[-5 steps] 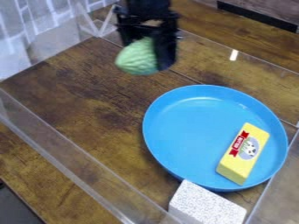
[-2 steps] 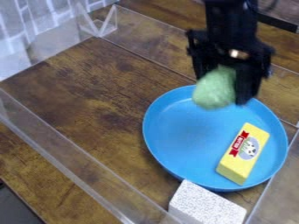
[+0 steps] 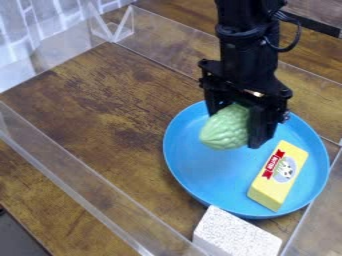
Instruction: Put the green object in the blue tray
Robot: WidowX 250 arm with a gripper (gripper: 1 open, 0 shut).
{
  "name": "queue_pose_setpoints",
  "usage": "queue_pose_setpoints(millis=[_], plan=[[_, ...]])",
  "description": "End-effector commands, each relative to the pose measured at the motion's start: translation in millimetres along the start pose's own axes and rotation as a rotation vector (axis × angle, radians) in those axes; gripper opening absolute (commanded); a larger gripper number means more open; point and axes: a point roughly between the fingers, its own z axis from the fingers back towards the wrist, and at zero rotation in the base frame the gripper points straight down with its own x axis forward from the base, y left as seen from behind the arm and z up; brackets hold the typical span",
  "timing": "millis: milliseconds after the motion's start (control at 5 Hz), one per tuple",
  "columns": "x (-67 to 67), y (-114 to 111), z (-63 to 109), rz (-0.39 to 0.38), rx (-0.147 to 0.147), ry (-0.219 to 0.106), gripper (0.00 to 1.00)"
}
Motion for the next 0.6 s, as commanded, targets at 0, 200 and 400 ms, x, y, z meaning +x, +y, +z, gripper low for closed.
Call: queue_pose_setpoints(millis=[0, 200, 400], plan=[[12.6, 2.4, 31.8, 0.012, 0.028, -0.085, 0.00], [21.3, 5.1, 31.3, -0.062, 0.022, -0.075, 0.00], [23.3, 12.3, 36.8, -0.035, 0.036, -0.077, 0.00]])
